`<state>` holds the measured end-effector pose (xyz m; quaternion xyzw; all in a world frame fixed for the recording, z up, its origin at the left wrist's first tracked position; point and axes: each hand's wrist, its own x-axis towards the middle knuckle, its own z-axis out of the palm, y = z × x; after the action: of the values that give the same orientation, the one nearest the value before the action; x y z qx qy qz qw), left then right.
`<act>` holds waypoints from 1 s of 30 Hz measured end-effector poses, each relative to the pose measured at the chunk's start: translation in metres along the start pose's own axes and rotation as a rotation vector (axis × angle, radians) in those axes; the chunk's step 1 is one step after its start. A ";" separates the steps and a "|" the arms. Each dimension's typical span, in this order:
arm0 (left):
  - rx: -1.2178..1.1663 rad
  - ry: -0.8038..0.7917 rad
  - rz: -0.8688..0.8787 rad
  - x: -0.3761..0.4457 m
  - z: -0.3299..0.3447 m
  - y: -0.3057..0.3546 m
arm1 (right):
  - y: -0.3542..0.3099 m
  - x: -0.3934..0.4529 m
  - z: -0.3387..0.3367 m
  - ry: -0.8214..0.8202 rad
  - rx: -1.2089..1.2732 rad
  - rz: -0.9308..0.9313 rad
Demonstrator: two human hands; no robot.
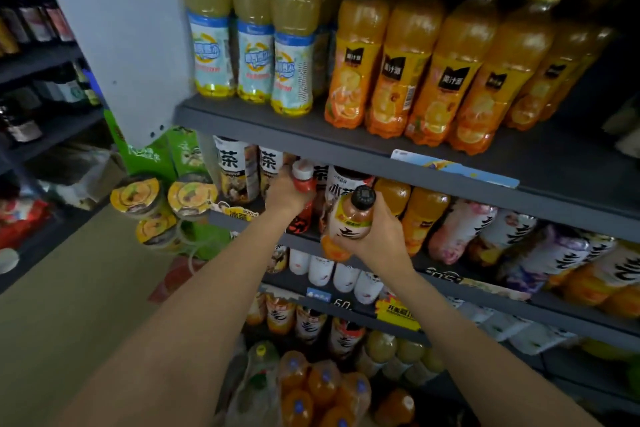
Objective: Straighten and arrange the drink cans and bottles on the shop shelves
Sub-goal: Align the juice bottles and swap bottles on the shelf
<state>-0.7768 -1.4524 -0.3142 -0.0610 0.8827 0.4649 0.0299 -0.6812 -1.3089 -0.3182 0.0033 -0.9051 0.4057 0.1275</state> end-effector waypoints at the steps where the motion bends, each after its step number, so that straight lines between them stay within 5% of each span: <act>1: 0.015 -0.011 0.001 0.007 0.004 -0.002 | 0.000 0.002 0.000 0.006 -0.010 0.006; 20: 0.085 -0.307 0.132 0.055 -0.019 -0.043 | -0.023 0.006 0.063 0.221 -0.081 0.245; 30: 0.145 -0.223 0.164 0.062 -0.004 -0.038 | 0.008 -0.013 0.035 0.362 -0.170 0.415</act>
<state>-0.8326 -1.4819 -0.3501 0.0655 0.9072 0.4048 0.0941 -0.6780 -1.3306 -0.3496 -0.2654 -0.8797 0.3395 0.2011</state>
